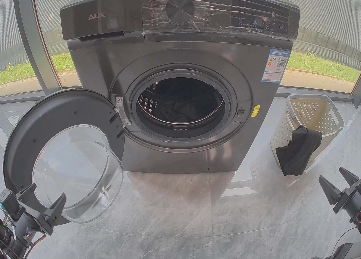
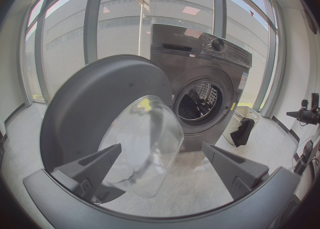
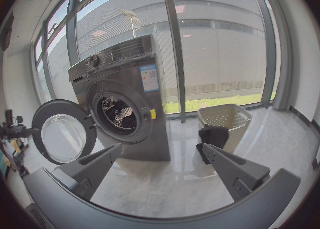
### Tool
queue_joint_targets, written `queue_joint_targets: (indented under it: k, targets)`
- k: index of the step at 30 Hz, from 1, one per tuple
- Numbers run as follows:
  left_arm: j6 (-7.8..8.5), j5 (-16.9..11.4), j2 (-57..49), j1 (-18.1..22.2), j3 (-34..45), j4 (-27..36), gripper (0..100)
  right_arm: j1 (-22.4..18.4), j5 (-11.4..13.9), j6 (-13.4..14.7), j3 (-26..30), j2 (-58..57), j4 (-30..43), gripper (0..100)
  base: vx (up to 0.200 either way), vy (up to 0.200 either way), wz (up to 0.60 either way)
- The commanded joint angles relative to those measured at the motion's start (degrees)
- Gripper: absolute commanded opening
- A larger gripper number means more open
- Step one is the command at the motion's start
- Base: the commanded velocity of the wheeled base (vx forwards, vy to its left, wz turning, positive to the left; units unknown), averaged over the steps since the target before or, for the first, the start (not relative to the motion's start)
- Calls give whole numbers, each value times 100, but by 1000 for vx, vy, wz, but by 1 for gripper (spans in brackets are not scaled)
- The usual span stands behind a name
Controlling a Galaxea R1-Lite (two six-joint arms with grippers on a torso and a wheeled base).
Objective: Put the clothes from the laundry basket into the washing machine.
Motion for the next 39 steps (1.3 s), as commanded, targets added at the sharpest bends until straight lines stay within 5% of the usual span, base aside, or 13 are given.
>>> queue_joint_targets:
  k: [1, 4, 10, 12, 19, 21, 32, 39]
  targets:
    - [-109, -16, -1473, 711, 99, 836, 100, -906, 71, -240, 99, -1133, 382, 100, 0, 0, 0]
    - [-100, -16, -1869, 1054, 99, 1118, 100, -1267, 256, -477, 99, -1687, 847, 100, 0, 0, 0]
    - [119, -297, -2651, 1704, 99, 1891, 100, -1882, 1047, -1048, 90, -3269, 2227, 100, 0, 0, 0]
    - [260, -579, -3091, 2021, 99, 2251, 100, -2137, 1363, -1092, -33, -3902, 3045, 100, 0, 0, 0]
    - [409, -1273, -4031, 2733, 99, 2770, 100, -2269, 1644, -1075, -24, -4684, 3950, 100, 0, 0, 0]
    - [427, -1827, -4347, 2856, 99, 2884, 100, -2383, 1855, -1057, 99, -4754, 4117, 100, 0, 0, 0]
    - [453, -1915, -4462, 2812, 90, 3192, 100, -2392, 1776, -864, 99, -4754, 4126, 100, 0, 0, 0]
    - [726, -2170, -4462, 2812, 90, 3412, 100, -2383, 1776, -855, 99, -4754, 4126, 100, 0, 0, 0]
